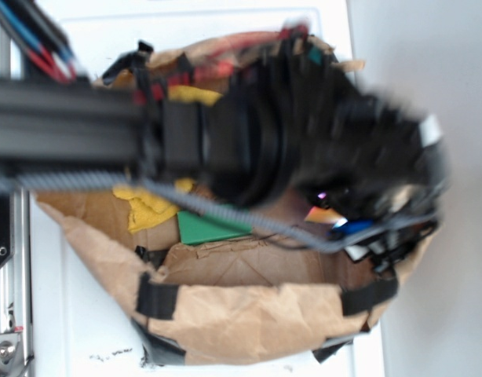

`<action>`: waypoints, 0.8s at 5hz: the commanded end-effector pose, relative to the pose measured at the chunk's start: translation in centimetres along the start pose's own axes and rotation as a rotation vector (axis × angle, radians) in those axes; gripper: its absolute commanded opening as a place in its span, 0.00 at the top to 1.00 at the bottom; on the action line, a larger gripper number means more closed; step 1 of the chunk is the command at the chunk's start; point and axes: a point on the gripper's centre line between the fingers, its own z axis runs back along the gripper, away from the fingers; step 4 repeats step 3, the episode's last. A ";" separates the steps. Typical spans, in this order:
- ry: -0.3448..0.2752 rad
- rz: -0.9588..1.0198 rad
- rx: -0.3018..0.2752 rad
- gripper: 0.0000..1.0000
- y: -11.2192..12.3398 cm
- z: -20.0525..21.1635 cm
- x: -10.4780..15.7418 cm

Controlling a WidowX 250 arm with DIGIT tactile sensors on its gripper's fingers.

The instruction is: Grab the green sponge.

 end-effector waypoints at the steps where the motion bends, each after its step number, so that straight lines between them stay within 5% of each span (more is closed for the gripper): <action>1: -0.010 -0.052 -0.077 1.00 1.0 8.8 1.0; 2: -0.132 -0.079 -0.047 1.00 2.2 9.6 -0.2; 4: -0.189 -0.188 -0.078 1.00 4.4 9.9 -1.5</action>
